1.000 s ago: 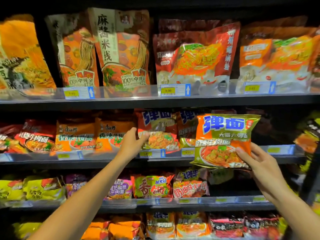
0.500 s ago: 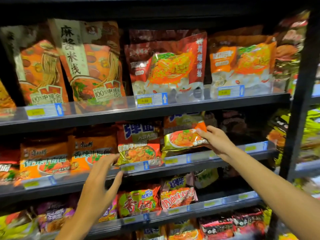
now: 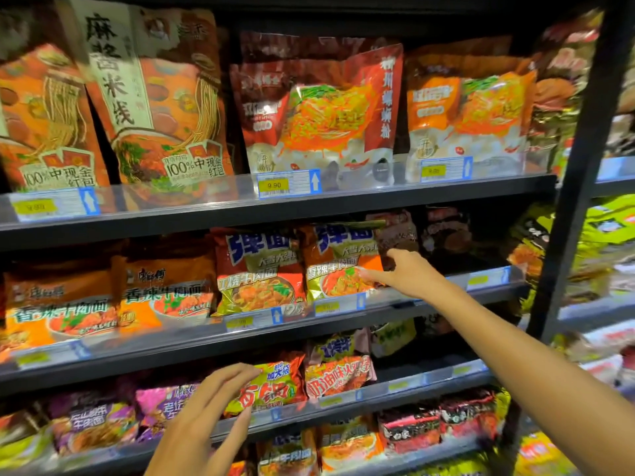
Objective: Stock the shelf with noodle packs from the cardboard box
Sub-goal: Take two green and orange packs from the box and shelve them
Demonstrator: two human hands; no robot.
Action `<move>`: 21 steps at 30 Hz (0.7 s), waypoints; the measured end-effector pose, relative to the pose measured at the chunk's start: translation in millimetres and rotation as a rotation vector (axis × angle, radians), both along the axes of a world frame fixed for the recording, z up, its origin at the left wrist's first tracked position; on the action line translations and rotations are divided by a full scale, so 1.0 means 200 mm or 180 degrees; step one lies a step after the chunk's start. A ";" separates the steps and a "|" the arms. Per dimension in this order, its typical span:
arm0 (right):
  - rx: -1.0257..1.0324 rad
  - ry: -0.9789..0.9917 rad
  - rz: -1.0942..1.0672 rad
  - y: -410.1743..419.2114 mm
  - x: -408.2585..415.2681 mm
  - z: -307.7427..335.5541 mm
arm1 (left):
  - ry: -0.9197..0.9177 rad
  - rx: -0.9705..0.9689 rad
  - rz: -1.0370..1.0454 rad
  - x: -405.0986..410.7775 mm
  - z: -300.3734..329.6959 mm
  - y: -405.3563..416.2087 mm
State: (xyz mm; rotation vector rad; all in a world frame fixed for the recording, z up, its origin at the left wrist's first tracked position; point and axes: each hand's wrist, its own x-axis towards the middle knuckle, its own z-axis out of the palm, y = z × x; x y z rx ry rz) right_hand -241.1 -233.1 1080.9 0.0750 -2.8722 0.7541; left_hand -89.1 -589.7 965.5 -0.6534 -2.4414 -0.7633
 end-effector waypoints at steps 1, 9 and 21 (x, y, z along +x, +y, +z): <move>0.0034 0.0069 -0.0094 0.02 0.04 -0.01 | -0.0016 -0.0005 0.0000 -0.02 0.00 0.01; 0.0290 0.0901 0.0177 0.16 0.51 -0.22 | 0.0082 -0.0497 -0.0408 -0.17 0.07 0.16; 0.0966 0.0381 -0.0482 0.58 1.31 -0.69 | 0.0135 -0.1234 -0.1411 -0.24 -0.23 0.84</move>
